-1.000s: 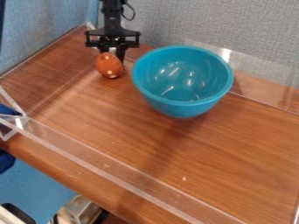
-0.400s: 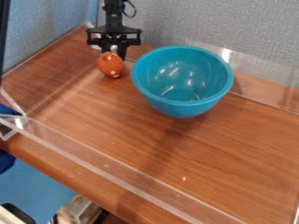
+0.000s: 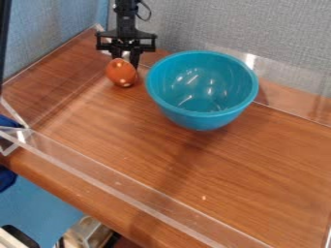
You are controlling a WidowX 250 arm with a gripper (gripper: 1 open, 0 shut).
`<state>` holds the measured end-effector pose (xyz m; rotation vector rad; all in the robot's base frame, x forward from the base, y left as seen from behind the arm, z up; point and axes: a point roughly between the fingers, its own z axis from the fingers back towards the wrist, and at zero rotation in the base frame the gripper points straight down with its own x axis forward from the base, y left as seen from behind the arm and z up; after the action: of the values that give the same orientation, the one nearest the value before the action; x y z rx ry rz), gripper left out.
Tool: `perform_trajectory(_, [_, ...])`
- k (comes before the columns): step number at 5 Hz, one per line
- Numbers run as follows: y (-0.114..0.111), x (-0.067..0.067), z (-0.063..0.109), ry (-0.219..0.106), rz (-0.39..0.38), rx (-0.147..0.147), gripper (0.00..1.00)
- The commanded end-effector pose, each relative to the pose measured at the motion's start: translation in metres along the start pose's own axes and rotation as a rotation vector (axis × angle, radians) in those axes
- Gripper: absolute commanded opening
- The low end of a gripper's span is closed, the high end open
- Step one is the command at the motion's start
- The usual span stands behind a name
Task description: Put the mushroom in the blue bowl
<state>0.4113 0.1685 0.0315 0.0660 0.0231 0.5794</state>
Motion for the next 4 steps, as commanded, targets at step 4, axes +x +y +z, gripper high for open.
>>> perform_trajectory(4, [-0.023,-0.006,0.086,-0.103,0.009,-0.031,0.00])
